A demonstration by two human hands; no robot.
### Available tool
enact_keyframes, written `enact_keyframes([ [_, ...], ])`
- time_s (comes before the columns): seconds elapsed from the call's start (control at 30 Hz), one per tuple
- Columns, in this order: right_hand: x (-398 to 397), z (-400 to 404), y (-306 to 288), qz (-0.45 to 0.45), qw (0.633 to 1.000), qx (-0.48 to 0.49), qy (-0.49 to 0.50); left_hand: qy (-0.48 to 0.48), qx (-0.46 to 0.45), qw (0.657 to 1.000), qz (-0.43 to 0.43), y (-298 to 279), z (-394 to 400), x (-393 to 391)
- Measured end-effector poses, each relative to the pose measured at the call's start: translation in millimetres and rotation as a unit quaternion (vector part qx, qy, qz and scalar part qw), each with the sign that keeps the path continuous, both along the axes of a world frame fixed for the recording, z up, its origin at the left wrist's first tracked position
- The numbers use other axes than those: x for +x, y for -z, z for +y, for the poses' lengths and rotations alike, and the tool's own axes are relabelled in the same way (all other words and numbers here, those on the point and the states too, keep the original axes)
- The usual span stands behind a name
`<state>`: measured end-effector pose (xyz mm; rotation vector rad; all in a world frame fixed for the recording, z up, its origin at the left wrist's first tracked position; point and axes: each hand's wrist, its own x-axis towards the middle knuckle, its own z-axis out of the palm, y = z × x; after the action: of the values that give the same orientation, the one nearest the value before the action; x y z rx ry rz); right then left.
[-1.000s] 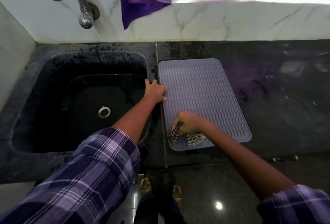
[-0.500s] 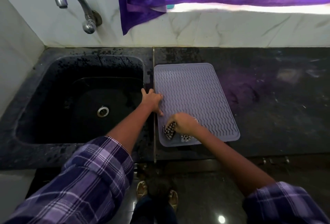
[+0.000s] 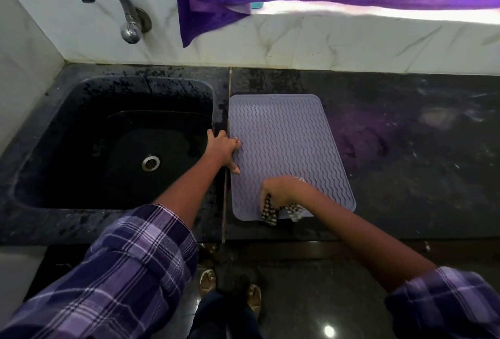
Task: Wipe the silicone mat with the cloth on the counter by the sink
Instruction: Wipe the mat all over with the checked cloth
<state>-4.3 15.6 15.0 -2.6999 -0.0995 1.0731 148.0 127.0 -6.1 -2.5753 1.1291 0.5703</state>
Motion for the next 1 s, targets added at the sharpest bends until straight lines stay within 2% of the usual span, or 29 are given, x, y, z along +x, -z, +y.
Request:
enact_keyframes([
  [0.1, 3, -11, -6, 0.064, 0.996, -0.069, 0.002, -0.004, -0.008, 1.000, 0.012, 0, -1, 2],
  [0.17, 17, -21, -15, 0.022, 0.997, -0.074, 0.020, -0.015, -0.010, 1.000, 0.023, -1, -4, 6],
  [0.3, 44, -30, -24, -0.120, 0.991, -0.026, 0.059, -0.039, -0.041, 0.998, 0.026, -4, -6, 14],
  [0.43, 58, -40, -7, -0.148, 0.984, 0.021, 0.095, -0.001, -0.054, 0.999, 0.009, 0, -5, 30],
  [0.57, 91, -64, -1, -0.201, 0.962, 0.047, 0.181, -0.025, -0.066, 0.997, 0.019, -2, -8, 53],
  [0.73, 145, -85, 3, -0.272, 0.942, -0.001, 0.198, -0.045, -0.052, 0.997, 0.022, -8, -30, 86],
  [0.83, 184, -94, 4, -0.314, 0.930, -0.066, 0.177, -0.040, -0.021, 0.999, 0.020, -13, -46, 105],
  [1.0, 241, -101, 18, -0.316, 0.932, -0.104, 0.144, -0.029, 0.048, 0.998, 0.005, -2, -58, 123],
])
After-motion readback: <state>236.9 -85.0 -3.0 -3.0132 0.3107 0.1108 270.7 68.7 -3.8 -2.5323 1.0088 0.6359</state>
